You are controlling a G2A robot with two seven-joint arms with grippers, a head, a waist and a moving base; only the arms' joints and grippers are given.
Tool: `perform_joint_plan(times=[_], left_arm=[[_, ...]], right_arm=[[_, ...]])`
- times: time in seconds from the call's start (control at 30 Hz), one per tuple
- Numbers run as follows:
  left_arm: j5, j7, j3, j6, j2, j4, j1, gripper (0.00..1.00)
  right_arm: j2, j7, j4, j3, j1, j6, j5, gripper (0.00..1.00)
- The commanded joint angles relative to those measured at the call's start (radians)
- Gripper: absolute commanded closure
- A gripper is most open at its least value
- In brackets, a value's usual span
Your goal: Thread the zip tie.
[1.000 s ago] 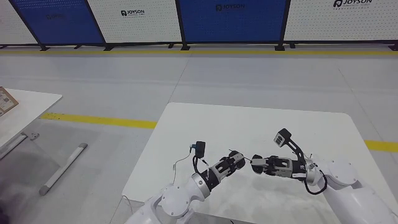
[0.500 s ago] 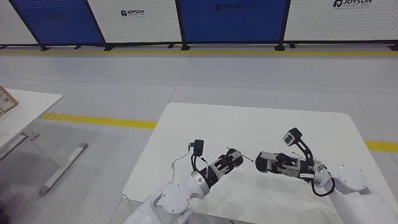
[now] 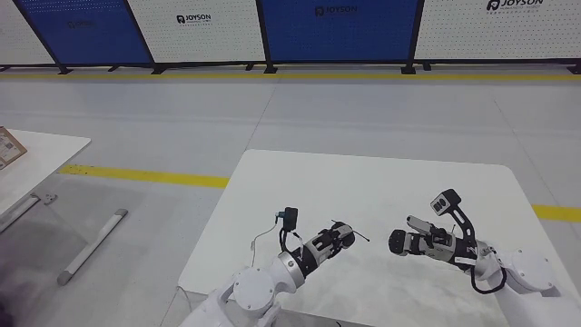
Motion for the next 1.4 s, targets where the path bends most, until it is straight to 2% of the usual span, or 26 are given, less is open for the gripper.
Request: perform_joint_plan(times=[0.0,0.17,0.2,0.23,0.33,0.47,0.6,0.97,1.0,1.13,1.23,1.37], left_arm=[[-0.015,0.000,0.002,0.000,-0.001,0.003,0.000,1.00],[-0.180,-0.040,-0.040,-0.040,-0.004,0.016,-0.001,1.00],[-0.240,-0.059,-0.068,-0.052,-0.003,0.013,0.000,1.00],[-0.252,-0.065,-0.089,-0.062,-0.001,0.010,0.002,1.00],[-0.297,-0.098,-0.156,-0.092,0.007,-0.041,0.020,1.00],[-0.296,-0.113,-0.212,-0.104,0.014,-0.122,0.050,1.00],[-0.330,-0.113,-0.233,-0.099,0.015,-0.175,0.068,1.00],[-0.330,-0.104,-0.232,-0.104,0.014,-0.176,0.065,1.00],[-0.353,-0.101,-0.230,-0.107,0.013,-0.183,0.063,1.00],[-0.424,-0.121,-0.254,-0.162,0.010,-0.215,0.066,1.00],[-0.515,-0.163,-0.279,-0.211,0.008,-0.248,0.068,1.00],[-0.647,-0.228,-0.303,-0.253,0.005,-0.269,0.075,1.00]], right_arm=[[0.000,0.000,0.000,0.000,0.000,0.000,0.000,0.00],[0.000,0.000,0.000,0.000,0.000,0.000,0.000,0.00],[0.000,0.000,0.000,0.000,0.000,0.000,0.000,0.00],[0.000,0.000,0.000,0.000,0.000,0.000,0.000,0.00],[0.000,0.000,0.000,0.000,0.000,0.000,0.000,0.00],[0.000,0.000,0.000,0.000,0.000,0.000,0.000,0.00],[0.000,0.000,0.000,0.000,0.000,0.000,0.000,0.00],[0.000,0.000,0.000,0.000,0.000,0.000,0.000,0.00],[0.000,0.000,0.000,0.000,0.000,0.000,0.000,0.00],[0.000,0.000,0.000,0.000,0.000,0.000,0.000,0.00],[0.000,0.000,0.000,0.000,0.000,0.000,0.000,0.00],[0.000,0.000,0.000,0.000,0.000,0.000,0.000,0.00]])
